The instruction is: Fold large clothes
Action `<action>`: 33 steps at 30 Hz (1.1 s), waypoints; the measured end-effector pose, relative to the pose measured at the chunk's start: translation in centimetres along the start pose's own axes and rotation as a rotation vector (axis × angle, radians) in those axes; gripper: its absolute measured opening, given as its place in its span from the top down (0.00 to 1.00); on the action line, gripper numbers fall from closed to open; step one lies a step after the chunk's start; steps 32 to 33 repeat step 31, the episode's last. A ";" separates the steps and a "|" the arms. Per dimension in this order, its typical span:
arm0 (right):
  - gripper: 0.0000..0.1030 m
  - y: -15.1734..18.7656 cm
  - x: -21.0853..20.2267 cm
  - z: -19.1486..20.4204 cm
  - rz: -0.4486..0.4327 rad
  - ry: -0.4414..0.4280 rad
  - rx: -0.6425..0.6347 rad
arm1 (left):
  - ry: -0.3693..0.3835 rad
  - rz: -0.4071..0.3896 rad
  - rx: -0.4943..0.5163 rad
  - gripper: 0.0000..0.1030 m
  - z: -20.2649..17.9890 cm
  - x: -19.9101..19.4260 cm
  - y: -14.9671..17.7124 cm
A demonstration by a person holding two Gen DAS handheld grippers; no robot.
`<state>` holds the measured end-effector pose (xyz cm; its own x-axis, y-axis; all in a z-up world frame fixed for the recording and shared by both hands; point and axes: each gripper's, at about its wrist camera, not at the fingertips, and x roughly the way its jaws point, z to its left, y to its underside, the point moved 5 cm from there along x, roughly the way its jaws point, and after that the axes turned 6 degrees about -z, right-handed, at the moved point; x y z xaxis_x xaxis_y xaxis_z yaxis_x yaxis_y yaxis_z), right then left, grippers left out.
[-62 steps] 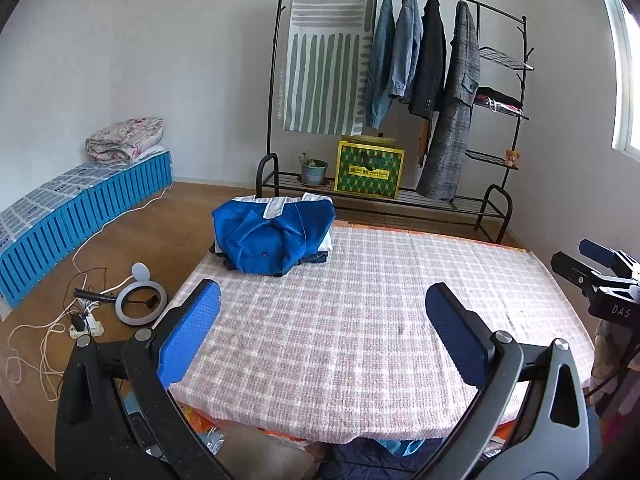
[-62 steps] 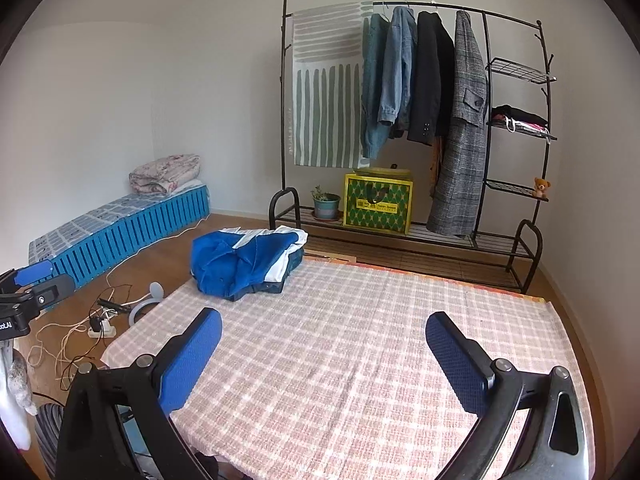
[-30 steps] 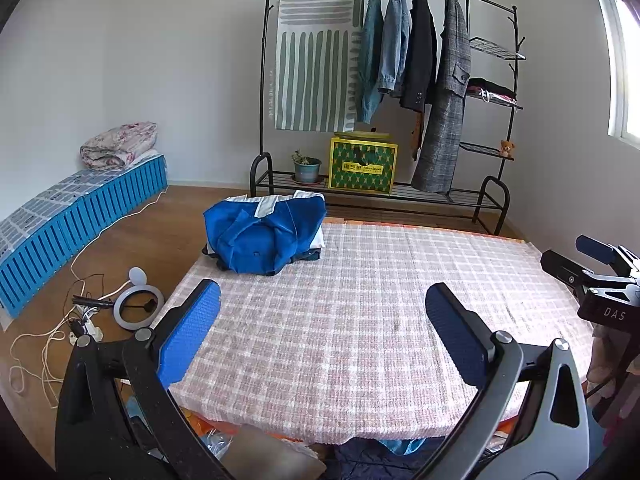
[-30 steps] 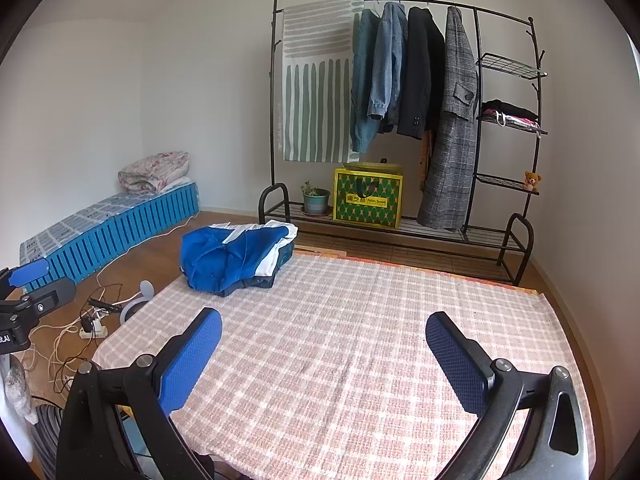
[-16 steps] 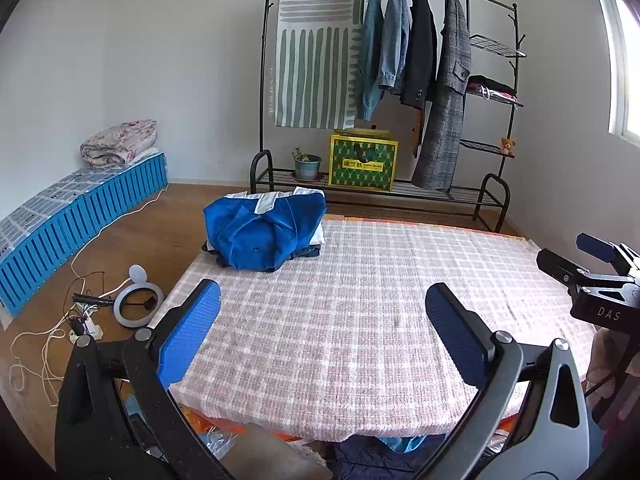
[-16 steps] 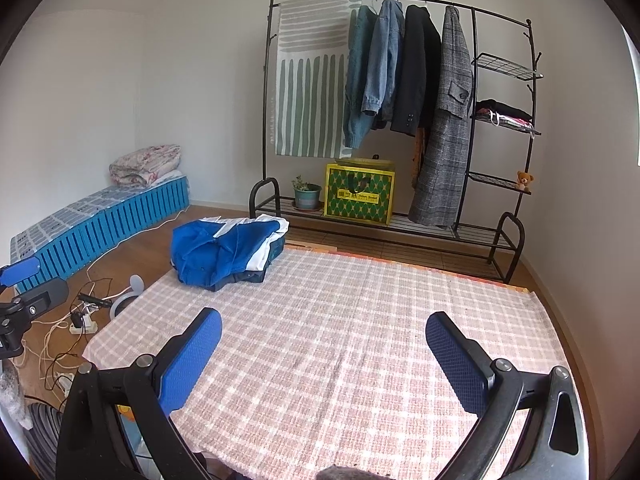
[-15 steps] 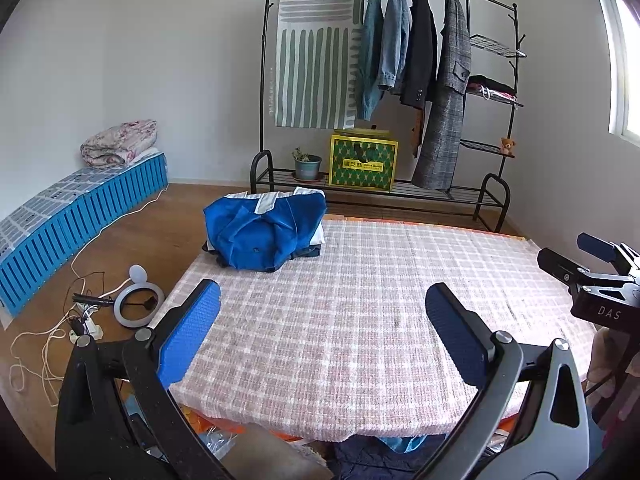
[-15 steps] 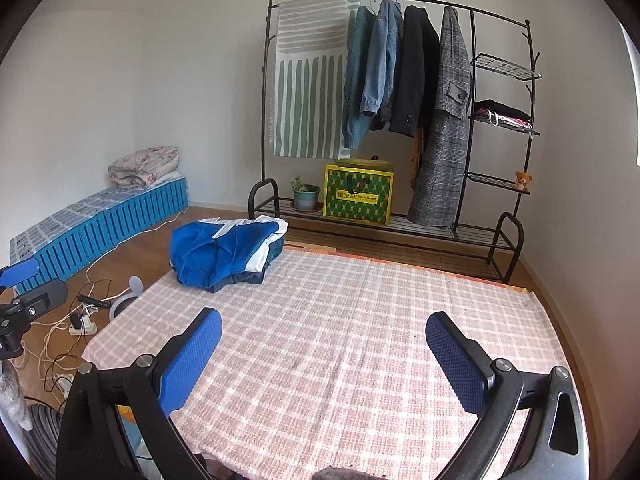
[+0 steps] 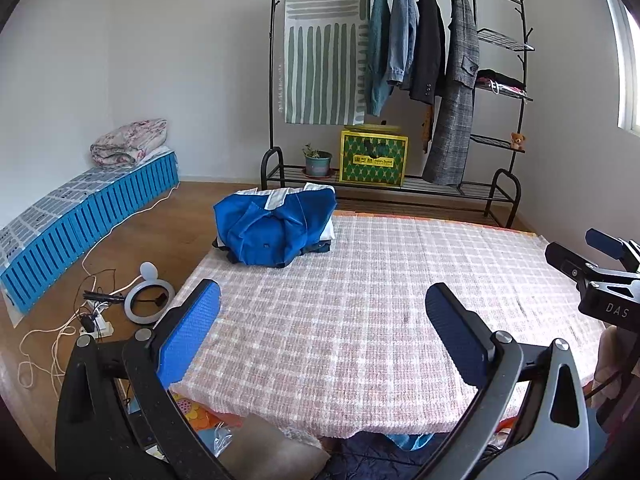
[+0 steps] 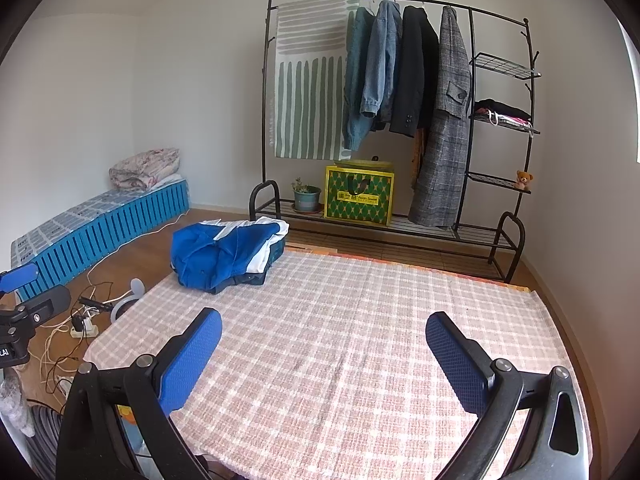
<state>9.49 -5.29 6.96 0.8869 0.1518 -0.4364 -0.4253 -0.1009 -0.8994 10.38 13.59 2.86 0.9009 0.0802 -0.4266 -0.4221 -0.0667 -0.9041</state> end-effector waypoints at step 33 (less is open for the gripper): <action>0.00 0.6 -0.2 1.1 0.000 -0.007 0.001 | -0.015 -0.022 -0.007 0.00 0.1 -0.2 0.5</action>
